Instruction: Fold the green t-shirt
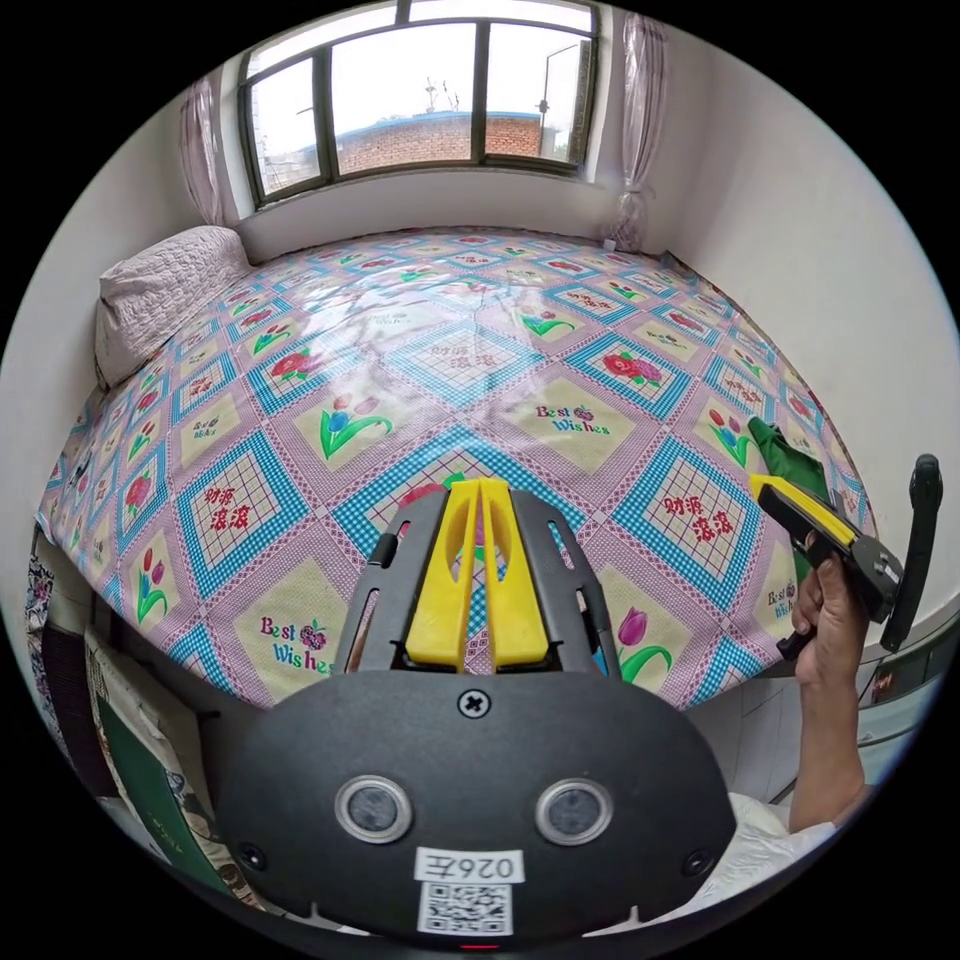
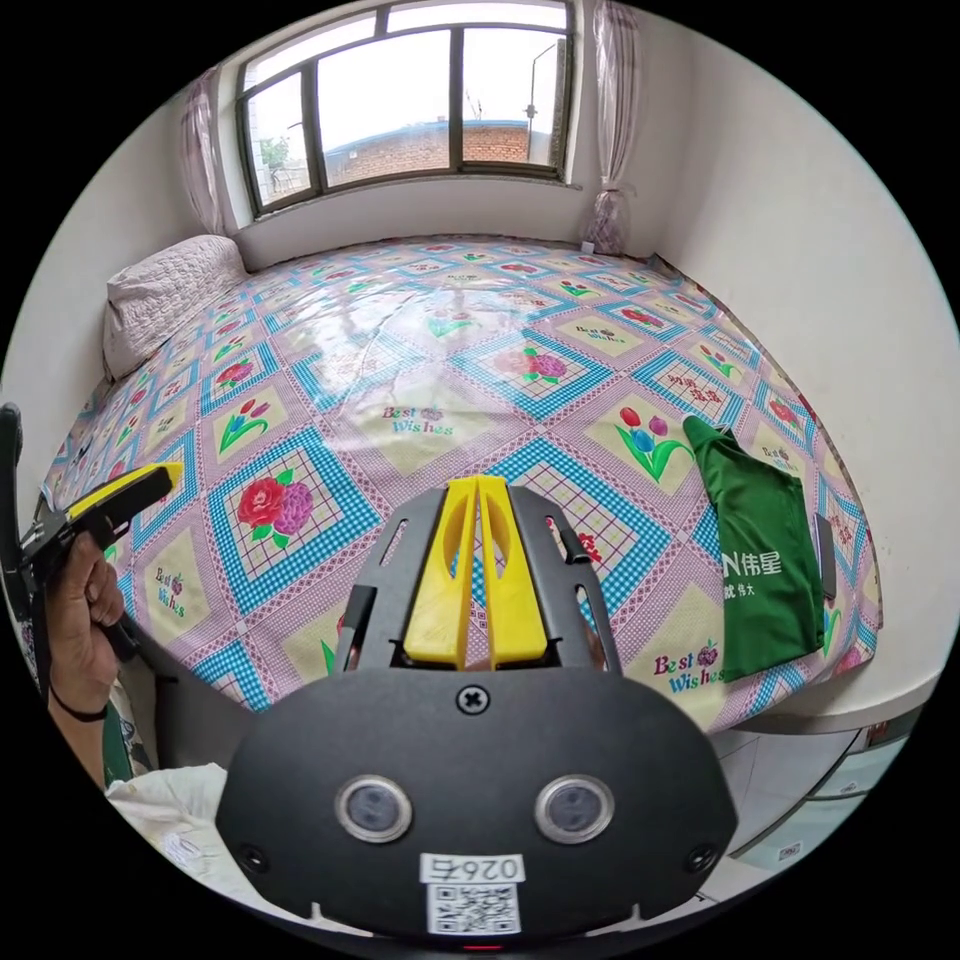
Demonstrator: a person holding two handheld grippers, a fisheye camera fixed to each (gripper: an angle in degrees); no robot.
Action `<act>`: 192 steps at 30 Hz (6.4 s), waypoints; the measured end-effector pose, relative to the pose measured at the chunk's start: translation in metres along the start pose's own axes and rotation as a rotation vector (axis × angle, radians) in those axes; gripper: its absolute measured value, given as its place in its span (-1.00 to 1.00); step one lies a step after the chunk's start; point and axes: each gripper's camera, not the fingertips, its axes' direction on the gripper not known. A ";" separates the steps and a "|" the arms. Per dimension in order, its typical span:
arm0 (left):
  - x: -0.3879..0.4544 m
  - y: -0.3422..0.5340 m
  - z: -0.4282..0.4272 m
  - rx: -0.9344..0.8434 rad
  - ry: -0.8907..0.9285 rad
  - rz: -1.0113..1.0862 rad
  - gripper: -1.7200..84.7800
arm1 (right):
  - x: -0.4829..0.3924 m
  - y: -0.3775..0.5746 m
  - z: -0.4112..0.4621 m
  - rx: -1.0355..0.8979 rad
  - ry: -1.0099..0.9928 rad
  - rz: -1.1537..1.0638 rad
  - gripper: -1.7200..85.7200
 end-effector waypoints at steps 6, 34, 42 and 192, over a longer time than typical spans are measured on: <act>0.004 0.013 -0.009 0.005 0.010 0.009 -0.98 | -0.006 0.008 -0.010 0.008 0.003 -0.009 -0.98; 0.003 0.041 -0.031 0.017 0.000 0.019 -0.98 | -0.007 0.040 -0.042 0.017 0.015 0.006 -0.98; 0.003 0.039 -0.033 0.018 -0.002 0.018 -0.98 | -0.003 0.043 -0.045 0.018 0.010 0.008 -0.98; -0.061 -0.128 -0.011 -0.058 0.177 -0.082 -0.98 | 0.011 0.037 -0.022 -0.040 0.034 0.007 -0.98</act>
